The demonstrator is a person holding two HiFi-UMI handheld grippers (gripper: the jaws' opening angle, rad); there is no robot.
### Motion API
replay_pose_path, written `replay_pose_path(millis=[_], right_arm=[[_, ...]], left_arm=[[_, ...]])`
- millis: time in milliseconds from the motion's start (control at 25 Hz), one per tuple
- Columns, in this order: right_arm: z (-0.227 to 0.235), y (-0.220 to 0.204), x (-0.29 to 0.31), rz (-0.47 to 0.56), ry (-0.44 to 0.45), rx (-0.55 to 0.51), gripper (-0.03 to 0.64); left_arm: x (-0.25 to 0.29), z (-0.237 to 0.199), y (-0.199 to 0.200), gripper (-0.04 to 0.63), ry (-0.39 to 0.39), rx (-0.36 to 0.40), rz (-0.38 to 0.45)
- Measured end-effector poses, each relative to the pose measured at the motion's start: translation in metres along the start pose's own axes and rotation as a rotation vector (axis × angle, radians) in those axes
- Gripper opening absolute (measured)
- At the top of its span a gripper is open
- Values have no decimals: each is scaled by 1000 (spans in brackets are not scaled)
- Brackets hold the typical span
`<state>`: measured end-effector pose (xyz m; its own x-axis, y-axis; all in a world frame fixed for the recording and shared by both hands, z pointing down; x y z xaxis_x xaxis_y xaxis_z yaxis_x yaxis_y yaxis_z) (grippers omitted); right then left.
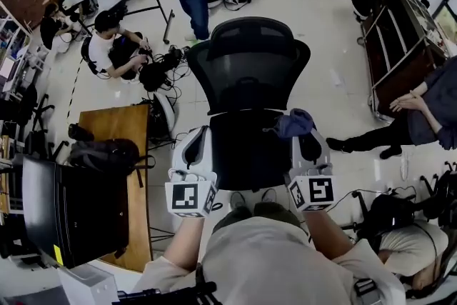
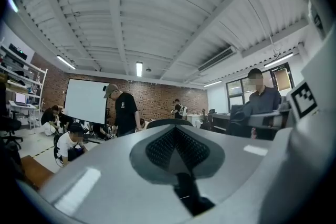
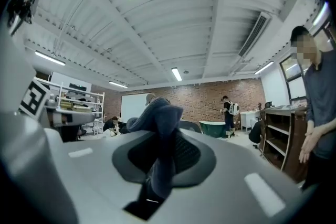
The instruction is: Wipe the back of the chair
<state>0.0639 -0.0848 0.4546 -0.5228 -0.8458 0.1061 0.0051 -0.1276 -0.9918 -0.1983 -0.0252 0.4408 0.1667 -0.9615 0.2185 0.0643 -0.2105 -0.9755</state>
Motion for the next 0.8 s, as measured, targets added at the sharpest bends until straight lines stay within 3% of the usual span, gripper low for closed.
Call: replay_pose_path(millis=[120, 240, 400, 480, 720, 800], right_arm=[[9, -21, 96, -67, 27, 11, 49], [-5, -7, 202, -117, 107, 2, 49], [-21, -35, 317, -269, 152, 2, 49], [-23, -38, 345, -319, 132, -9, 49], [-13, -25, 363, -313, 106, -15, 48], [-5, -26, 361, -315, 97, -19, 48]], left_arm=[[10, -5, 5, 61, 8, -9, 101], [11, -4, 11, 61, 31, -21, 83], [7, -2, 13, 61, 82, -28, 64], [1, -2, 13, 61, 109, -29, 56], [-9, -15, 11, 61, 169, -64, -17], [-4, -20, 13, 61, 165, -56, 24]])
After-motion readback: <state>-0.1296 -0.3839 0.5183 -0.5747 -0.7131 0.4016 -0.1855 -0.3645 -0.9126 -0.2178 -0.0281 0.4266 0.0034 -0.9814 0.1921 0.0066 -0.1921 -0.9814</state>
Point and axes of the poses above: the fingertips, and each gripper's own axes: x forward along the fingers, z to its right, y out of its top, the point moved 8 cm from there along -x, backward along the fingers, and after that the axes turned 15 degrees about -z, right-handed, at the moved point
